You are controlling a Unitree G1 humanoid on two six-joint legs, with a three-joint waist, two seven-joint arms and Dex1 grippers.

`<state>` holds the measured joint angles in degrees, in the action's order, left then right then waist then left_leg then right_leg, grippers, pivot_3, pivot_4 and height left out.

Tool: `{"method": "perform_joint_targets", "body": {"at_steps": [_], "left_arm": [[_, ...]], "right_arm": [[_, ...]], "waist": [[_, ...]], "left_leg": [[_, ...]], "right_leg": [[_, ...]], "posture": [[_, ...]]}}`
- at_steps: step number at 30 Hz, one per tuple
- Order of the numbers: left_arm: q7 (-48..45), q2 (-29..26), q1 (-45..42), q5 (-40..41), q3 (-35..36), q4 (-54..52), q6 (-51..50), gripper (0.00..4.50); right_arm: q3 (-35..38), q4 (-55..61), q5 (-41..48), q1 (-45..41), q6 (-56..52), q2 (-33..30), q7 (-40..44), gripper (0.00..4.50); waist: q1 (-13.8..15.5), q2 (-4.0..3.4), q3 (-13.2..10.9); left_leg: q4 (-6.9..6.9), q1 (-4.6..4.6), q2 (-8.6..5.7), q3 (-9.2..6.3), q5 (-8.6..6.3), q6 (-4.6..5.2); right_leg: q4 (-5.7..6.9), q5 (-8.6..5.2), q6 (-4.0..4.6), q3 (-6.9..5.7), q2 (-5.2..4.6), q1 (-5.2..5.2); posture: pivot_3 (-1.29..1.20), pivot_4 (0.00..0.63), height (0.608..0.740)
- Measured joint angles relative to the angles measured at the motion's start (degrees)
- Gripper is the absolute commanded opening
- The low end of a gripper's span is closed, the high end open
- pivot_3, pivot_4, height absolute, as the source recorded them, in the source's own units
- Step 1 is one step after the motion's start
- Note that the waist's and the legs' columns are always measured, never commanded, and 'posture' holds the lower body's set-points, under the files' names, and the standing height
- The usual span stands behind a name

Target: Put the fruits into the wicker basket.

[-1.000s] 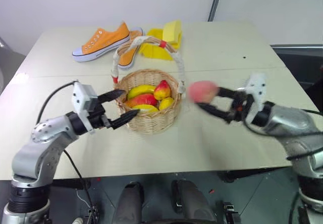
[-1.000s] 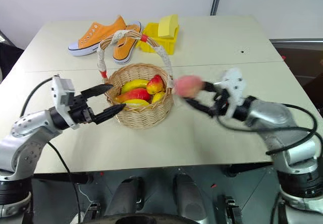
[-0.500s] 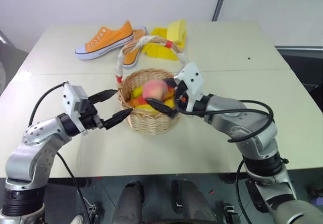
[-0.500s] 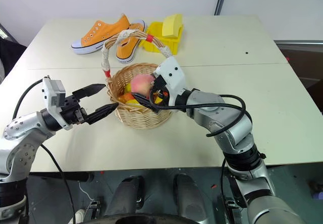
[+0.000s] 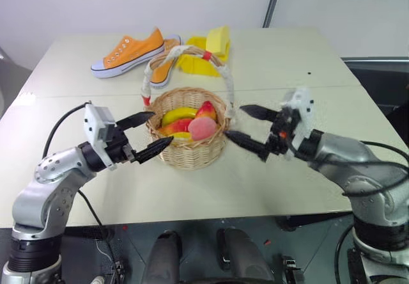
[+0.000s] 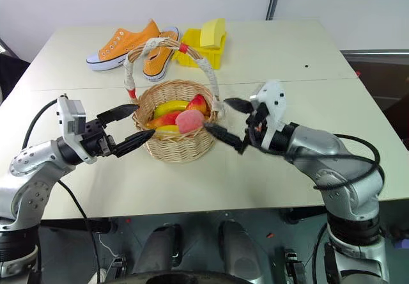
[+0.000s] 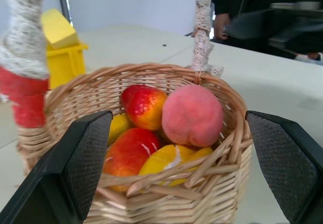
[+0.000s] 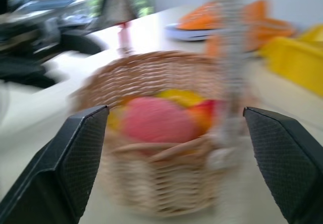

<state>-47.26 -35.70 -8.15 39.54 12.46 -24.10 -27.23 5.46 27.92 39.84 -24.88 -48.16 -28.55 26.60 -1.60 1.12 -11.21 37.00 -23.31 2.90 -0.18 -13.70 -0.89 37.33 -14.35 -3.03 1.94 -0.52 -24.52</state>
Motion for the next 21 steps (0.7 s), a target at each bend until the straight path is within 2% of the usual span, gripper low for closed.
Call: {"method": "perform_joint_targets", "body": {"at_steps": [1,4,6,10,11,16,21], "left_arm": [[0.0,0.2,-0.2,0.0,-0.2,0.0,0.0,4.5],[0.2,0.3,-1.0,0.0,-0.2,0.0,0.0,4.5],[0.3,0.4,-1.0,0.0,-0.2,0.0,0.0,4.5],[1.1,0.9,-1.0,0.0,-0.3,-0.1,0.0,4.5],[1.2,0.9,-1.0,0.0,-0.4,-0.1,0.0,4.5],[1.1,1.1,-1.3,-0.1,-0.8,-0.3,0.1,4.5],[0.1,1.8,-3.6,-0.3,-2.9,1.2,0.2,4.5]], "right_arm": [[-0.7,-1.7,-1.2,-1.1,0.8,1.0,-0.9,4.43],[-3.4,-6.9,-4.9,-3.1,3.4,3.8,-2.2,3.53],[-4.1,-8.7,-6.0,-3.4,4.0,5.1,-2.6,2.57],[-4.4,-8.9,-5.8,-3.3,5.3,6.2,-1.8,0.32],[-4.2,-8.8,-5.8,-3.2,5.4,6.2,-1.8,0.01],[1.0,-7.8,-5.2,-1.6,7.6,5.0,-1.6,0.01],[11.5,-13.4,-9.0,-4.2,12.2,0.3,-7.8,0.01]], "waist": [[0.0,0.0,0.0],[0.1,0.0,0.0],[0.4,0.0,0.0],[0.7,0.0,0.0],[0.7,0.0,0.0],[0.8,-0.01,0.0],[0.9,-0.01,0.0]], "left_leg": [[0.0,-0.02,0.0,-0.01,0.0,0.0],[-0.03,-0.08,-0.02,-0.01,0.0,0.01],[-0.03,-0.13,-0.04,0.0,-0.03,0.04],[-0.03,-0.16,-0.06,0.01,-0.04,0.07],[-0.03,-0.16,-0.06,0.01,-0.04,0.07],[0.0,-0.16,-0.08,0.03,-0.04,0.06],[0.03,-0.16,-0.12,0.06,-0.04,0.06]], "right_leg": [[0.0,0.01,0.01,0.0,0.01,-0.01],[0.0,-0.01,-0.03,0.01,-0.01,-0.03],[-0.03,-0.03,-0.14,0.02,-0.04,-0.04],[-0.06,0.01,-0.29,0.03,-0.07,-0.05],[-0.06,-0.03,-0.21,0.03,-0.07,-0.05],[-0.06,-0.06,-0.12,0.04,-0.08,-0.04],[-0.07,-0.05,-0.1,0.08,-0.09,-0.04]], "posture": [[0.0,0.15,0.74],[0.0,0.15,0.74],[0.0,0.15,0.74],[0.0,0.15,0.74],[0.0,0.15,0.74],[0.0,0.15,0.74],[0.0,0.15,0.74]]}}
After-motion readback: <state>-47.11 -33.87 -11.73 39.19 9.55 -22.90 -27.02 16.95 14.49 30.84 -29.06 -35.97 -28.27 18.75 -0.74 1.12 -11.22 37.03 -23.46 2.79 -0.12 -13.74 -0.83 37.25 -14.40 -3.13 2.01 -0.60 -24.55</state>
